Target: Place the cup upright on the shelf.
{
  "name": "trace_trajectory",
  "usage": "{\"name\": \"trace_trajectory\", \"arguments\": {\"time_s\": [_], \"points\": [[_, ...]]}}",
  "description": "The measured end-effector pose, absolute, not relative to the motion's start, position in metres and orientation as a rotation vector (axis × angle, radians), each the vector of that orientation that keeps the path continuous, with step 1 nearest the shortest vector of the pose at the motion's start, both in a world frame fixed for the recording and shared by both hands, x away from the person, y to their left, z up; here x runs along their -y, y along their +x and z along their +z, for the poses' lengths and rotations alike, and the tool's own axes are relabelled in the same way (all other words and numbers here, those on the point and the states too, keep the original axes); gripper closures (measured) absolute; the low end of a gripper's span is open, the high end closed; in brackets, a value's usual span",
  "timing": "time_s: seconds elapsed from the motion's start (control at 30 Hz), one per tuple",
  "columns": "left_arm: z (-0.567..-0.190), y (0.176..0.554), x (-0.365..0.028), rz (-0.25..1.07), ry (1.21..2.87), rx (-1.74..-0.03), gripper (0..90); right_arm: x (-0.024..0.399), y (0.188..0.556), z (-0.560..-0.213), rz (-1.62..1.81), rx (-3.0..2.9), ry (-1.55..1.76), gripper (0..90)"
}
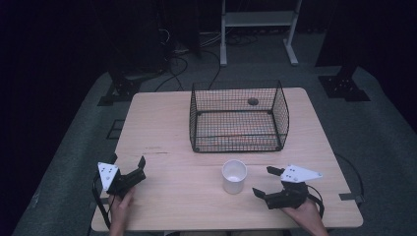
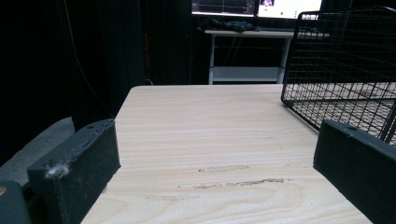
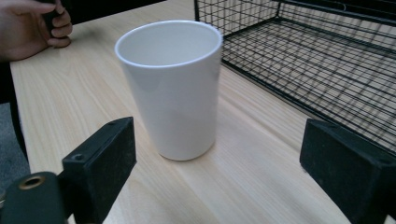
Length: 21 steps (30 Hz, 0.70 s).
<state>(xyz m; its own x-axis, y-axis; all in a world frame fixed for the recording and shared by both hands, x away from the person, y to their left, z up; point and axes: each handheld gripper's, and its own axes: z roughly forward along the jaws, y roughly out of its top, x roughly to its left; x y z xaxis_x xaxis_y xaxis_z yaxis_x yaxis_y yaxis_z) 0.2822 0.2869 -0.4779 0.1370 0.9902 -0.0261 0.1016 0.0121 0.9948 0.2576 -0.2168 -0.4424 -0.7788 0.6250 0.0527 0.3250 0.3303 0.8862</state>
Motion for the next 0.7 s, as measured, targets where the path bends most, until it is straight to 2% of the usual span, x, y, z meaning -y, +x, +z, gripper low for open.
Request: {"name": "trace_trajectory", "arguments": {"time_s": [0.7], "points": [[-0.478, 0.282, -0.287, 1.041, 1.327, -1.188, 0.0, 0.181, 0.262, -0.442, 1.423, -2.383, 0.774, 6.7]]}}
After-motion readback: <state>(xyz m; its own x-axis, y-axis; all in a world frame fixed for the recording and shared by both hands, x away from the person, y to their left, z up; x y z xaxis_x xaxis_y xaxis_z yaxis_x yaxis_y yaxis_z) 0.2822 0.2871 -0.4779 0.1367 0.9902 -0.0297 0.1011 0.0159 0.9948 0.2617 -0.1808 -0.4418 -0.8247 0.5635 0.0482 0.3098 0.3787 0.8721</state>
